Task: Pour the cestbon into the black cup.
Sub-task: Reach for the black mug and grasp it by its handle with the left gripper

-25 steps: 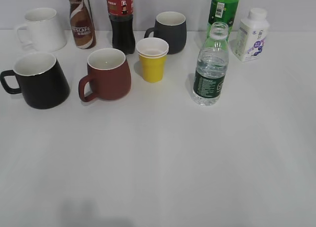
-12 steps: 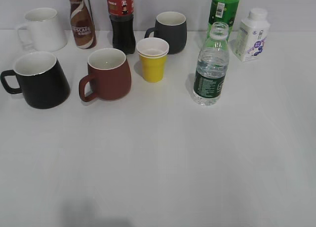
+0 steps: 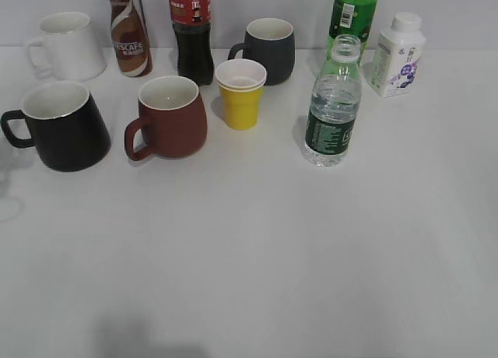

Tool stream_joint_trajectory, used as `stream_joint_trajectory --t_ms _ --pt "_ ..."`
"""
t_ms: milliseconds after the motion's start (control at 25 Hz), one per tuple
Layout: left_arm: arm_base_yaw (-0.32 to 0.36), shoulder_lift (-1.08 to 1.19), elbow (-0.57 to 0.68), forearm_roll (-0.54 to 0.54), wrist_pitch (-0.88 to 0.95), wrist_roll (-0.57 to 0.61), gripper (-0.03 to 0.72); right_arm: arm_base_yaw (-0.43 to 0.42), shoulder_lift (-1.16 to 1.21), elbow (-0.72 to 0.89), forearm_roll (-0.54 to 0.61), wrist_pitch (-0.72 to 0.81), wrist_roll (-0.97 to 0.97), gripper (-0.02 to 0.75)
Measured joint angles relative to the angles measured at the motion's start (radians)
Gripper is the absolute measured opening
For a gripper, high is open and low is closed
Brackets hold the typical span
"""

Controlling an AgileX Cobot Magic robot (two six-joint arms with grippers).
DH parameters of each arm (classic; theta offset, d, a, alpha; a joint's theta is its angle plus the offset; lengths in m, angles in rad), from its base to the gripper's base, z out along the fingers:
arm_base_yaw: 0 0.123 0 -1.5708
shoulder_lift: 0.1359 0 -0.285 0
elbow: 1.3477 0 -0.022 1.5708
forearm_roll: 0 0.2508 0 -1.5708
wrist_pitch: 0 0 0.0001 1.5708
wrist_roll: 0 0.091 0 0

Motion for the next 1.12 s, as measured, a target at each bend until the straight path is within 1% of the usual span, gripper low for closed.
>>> stream_joint_trajectory --t_ms 80,160,320,400,640,880,1120 --pt "0.0 0.078 0.023 0.0 -0.04 0.0 0.321 0.0 0.0 0.0 0.0 0.0 0.0 0.588" --pt "0.0 0.145 0.089 -0.011 -0.111 0.0 0.321 0.0 0.0 0.0 0.0 0.0 0.0 0.588" --pt "0.0 0.244 0.276 -0.04 -0.332 0.0 0.321 0.0 0.0 0.0 0.0 0.0 0.0 0.588" --pt "0.0 0.299 0.309 -0.043 -0.46 0.0 0.321 0.0 0.0 0.0 0.0 0.0 0.0 0.588" --pt "0.0 0.488 0.301 -0.042 -0.607 0.0 0.323 0.0 0.0 0.0 0.0 0.0 0.0 0.588" --pt "0.0 0.625 0.233 -0.043 -0.624 0.0 0.34 0.0 0.0 0.0 0.0 0.0 0.0 0.588" --pt "0.0 0.687 0.156 -0.045 -0.63 0.0 0.358 0.0 0.0 0.0 0.0 0.0 0.0 0.588"
